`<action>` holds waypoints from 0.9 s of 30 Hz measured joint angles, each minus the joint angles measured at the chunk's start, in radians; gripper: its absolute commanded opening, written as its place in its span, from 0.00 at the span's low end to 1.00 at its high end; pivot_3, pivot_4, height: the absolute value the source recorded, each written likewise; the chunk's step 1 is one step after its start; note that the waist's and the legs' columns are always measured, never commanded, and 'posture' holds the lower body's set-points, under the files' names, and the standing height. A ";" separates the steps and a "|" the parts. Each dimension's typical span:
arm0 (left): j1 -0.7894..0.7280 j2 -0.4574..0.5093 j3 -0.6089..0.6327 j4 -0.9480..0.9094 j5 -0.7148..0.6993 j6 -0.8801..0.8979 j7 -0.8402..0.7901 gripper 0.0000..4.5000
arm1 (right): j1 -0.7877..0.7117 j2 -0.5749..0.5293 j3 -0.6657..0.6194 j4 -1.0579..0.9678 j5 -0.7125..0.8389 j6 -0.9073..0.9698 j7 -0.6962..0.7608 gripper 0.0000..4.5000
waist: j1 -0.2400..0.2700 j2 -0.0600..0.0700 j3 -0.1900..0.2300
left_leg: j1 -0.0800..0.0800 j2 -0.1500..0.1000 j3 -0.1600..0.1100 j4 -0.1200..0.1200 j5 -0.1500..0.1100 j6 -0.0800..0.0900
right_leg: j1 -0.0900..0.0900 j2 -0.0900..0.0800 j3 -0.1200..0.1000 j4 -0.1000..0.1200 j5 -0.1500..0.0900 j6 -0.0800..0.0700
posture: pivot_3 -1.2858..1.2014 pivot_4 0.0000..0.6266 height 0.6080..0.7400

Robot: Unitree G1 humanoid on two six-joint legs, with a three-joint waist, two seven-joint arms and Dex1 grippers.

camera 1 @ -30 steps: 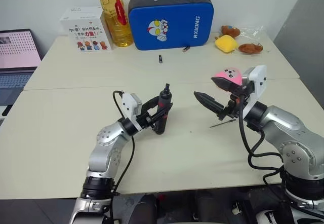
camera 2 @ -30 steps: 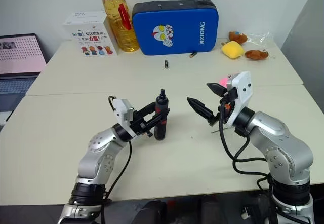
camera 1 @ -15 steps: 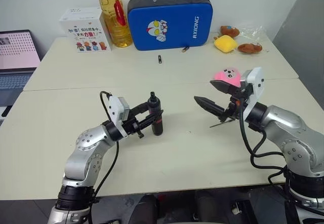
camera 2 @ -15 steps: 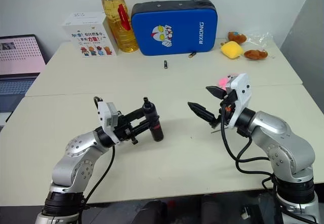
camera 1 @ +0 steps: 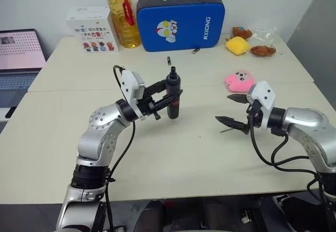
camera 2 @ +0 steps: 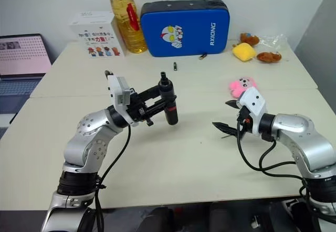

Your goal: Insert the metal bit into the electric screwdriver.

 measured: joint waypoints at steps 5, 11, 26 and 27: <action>-0.001 -0.064 -0.051 0.088 0.024 -0.039 -0.033 0.38 | -0.145 -0.087 0.157 0.198 -0.156 -0.125 0.220 1.00 | -0.005 0.000 0.000 | 0.000 0.001 0.000 0.000 0.000 0.000 | -0.001 0.001 -0.001 0.001 0.000 0.000 | 0.52 0.24 1.00; 0.008 -0.152 -0.074 0.213 0.075 -0.150 -0.032 0.38 | -0.277 -0.045 0.303 0.368 -0.290 -0.244 0.401 1.00 | -0.002 0.000 0.000 | -0.002 0.001 -0.001 0.003 0.002 -0.004 | -0.001 0.000 -0.001 0.000 0.000 0.000 | 0.52 0.24 1.00; 0.118 -0.043 -0.073 0.131 0.071 -0.189 -0.105 0.38 | -0.438 0.071 0.420 0.719 -0.538 -0.481 0.523 0.92 | -0.001 0.000 0.000 | -0.002 0.000 -0.003 0.008 0.000 -0.006 | 0.000 0.000 -0.001 0.002 0.000 0.000 | 0.52 0.24 1.00; 0.118 -0.042 -0.073 0.130 0.071 -0.189 -0.105 0.38 | -0.453 0.081 0.421 0.749 -0.550 -0.498 0.527 0.89 | -0.001 0.000 0.000 | -0.002 0.000 -0.002 0.008 0.000 -0.006 | 0.000 0.000 -0.001 0.002 0.000 0.000 | 0.52 0.24 1.00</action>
